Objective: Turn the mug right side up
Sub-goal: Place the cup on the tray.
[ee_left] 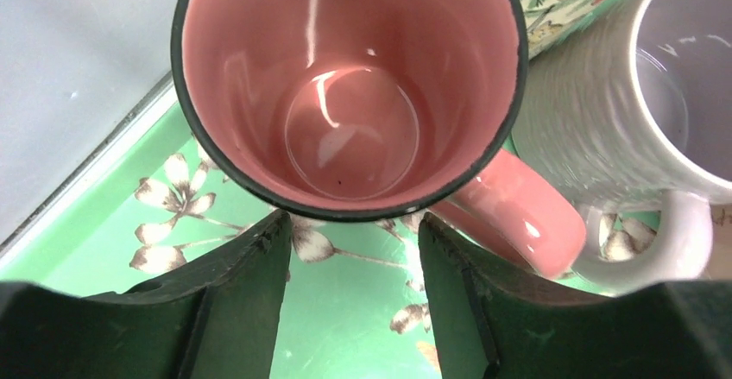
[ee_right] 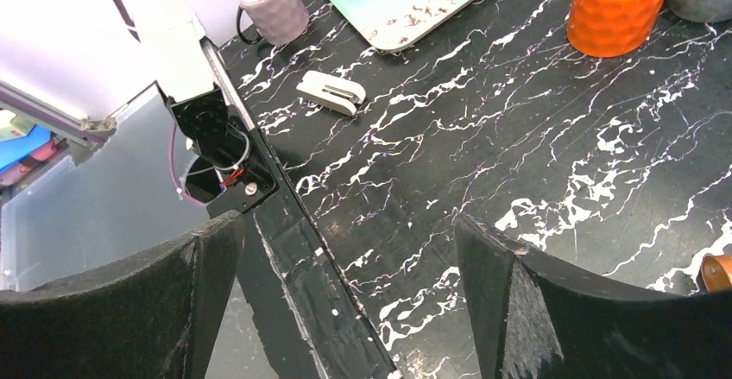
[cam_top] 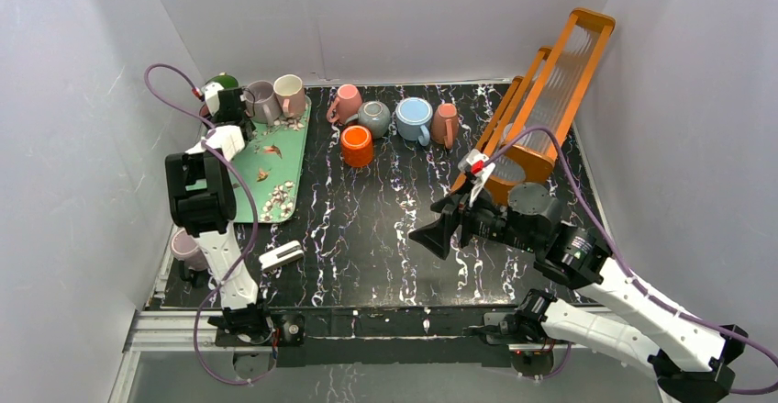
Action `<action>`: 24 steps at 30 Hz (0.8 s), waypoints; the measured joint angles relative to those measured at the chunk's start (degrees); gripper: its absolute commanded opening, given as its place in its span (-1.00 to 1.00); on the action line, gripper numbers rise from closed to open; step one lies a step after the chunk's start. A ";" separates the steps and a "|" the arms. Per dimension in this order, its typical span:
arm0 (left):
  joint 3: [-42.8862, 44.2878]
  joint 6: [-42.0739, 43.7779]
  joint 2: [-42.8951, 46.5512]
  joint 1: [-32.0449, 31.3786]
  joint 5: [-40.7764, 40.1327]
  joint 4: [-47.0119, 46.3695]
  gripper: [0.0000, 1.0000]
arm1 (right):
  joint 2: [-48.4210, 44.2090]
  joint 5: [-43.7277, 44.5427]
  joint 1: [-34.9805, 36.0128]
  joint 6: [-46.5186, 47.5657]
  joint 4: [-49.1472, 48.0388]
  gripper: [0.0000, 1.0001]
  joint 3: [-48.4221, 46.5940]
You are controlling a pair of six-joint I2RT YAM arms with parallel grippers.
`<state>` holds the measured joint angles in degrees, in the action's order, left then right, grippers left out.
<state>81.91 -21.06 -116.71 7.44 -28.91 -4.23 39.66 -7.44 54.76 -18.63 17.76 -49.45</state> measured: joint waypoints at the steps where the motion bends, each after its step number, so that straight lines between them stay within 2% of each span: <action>1: 0.00 -0.26 0.26 0.00 0.33 0.57 0.13 | 0.11 0.28 0.00 -0.31 0.33 0.97 -0.28; 5: -0.17 -1.86 3.80 0.00 2.84 5.60 0.17 | 2.32 1.99 0.00 -1.86 2.14 0.97 -2.29; 9: -4.46 -3.58 13.29 -0.02 7.82 8.68 0.24 | 7.08 5.77 0.00 -4.02 4.94 0.97 -5.07; 12: -7.85 -3.98 20.98 -0.04 13.44 10.27 0.47 | 11.58 8.76 0.00 -5.64 6.84 0.97 -6.75; 14: -9.79 -4.17 25.31 -0.15 17.92 11.02 0.94 | 14.25 10.69 0.00 -6.67 8.07 0.97 -7.80; 19: -16.50 -3.23 33.40 -2.23 29.07 13.92 0.97 | 19.78 15.52 0.00 -6.64 8.92 0.97 -10.34; 24: -20.02 -0.92 39.30 -5.92 36.30 18.10 0.97 | 27.12 22.97 0.00 -3.48 8.55 0.97 -14.36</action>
<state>61.89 -21.98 -77.41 1.52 7.40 13.87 66.78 15.53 54.76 -22.11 26.30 -63.81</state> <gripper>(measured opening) 0.983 0.984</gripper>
